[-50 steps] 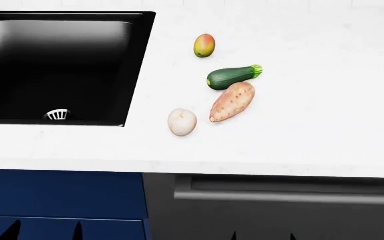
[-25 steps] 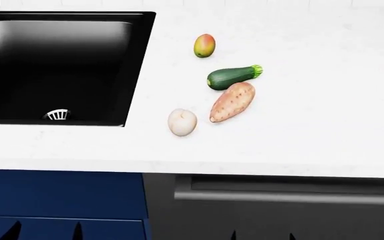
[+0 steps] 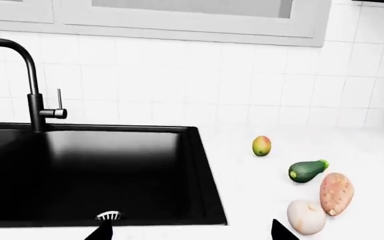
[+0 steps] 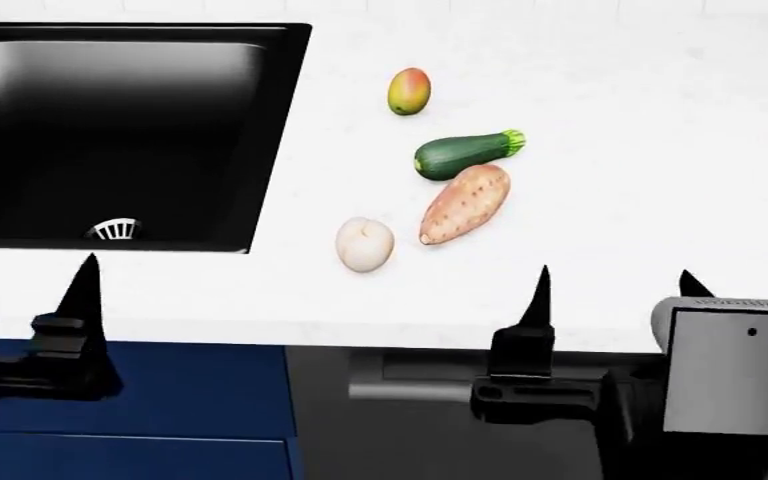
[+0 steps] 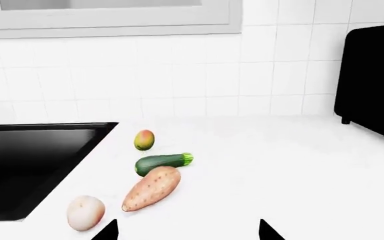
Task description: There is a mixed pile of frozen fruits and vegetables on the counter. Locate all the frozen vegetables and place the items in a bowl on the counter. Take all the frozen fruits and defrost them in a running sink.
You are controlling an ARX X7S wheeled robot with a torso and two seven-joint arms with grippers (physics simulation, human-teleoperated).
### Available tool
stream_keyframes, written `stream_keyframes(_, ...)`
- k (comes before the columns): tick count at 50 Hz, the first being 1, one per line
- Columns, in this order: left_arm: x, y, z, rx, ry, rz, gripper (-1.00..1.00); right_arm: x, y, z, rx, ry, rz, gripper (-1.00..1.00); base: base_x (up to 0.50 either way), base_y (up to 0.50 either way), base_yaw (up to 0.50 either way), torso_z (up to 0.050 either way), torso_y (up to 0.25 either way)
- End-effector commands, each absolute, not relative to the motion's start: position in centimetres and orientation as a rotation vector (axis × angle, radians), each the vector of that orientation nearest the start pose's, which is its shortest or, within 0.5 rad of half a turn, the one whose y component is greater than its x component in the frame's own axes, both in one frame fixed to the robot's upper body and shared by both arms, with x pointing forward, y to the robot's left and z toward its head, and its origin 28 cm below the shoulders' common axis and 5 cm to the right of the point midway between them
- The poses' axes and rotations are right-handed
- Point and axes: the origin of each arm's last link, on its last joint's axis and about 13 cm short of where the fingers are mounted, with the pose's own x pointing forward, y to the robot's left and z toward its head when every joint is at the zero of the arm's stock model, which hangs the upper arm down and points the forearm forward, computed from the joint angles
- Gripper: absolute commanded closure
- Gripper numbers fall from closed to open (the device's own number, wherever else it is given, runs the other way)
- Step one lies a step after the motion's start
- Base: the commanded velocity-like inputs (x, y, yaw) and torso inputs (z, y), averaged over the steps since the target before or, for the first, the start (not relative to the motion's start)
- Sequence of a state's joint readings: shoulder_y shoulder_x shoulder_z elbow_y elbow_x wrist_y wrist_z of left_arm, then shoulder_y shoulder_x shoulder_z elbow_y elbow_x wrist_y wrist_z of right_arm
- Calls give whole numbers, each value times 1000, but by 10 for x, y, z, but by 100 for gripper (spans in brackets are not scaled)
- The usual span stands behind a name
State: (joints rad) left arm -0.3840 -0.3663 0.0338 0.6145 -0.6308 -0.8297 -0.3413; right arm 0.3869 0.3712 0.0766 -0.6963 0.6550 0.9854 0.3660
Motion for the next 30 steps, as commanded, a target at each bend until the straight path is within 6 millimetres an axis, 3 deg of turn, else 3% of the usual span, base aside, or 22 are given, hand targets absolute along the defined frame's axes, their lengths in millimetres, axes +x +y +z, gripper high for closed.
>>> stream_keyframes(1,231,245,212,45,-66,-103,-100,202,-154,215,-98,-30,34,-100,0,0,0,0,0)
stream_keyframes(4,228,241,206,104,-52,-145,-100,202,-158,214,-113,-23,11,-100,0,0,0,0,0)
stream_keyframes(9,230,253,203,96,-42,-100,-100,206,-160,207,-125,9,-17,-100,0,0,0,0,0)
stream_keyframes(15,231,251,200,99,-35,-102,-100,206,-163,204,-143,2,-17,-100,8,0,0,0,0)
stream_keyframes(30,231,249,199,103,-35,-114,-100,203,-164,205,-132,2,-8,-100,193,-3,0,0,0)
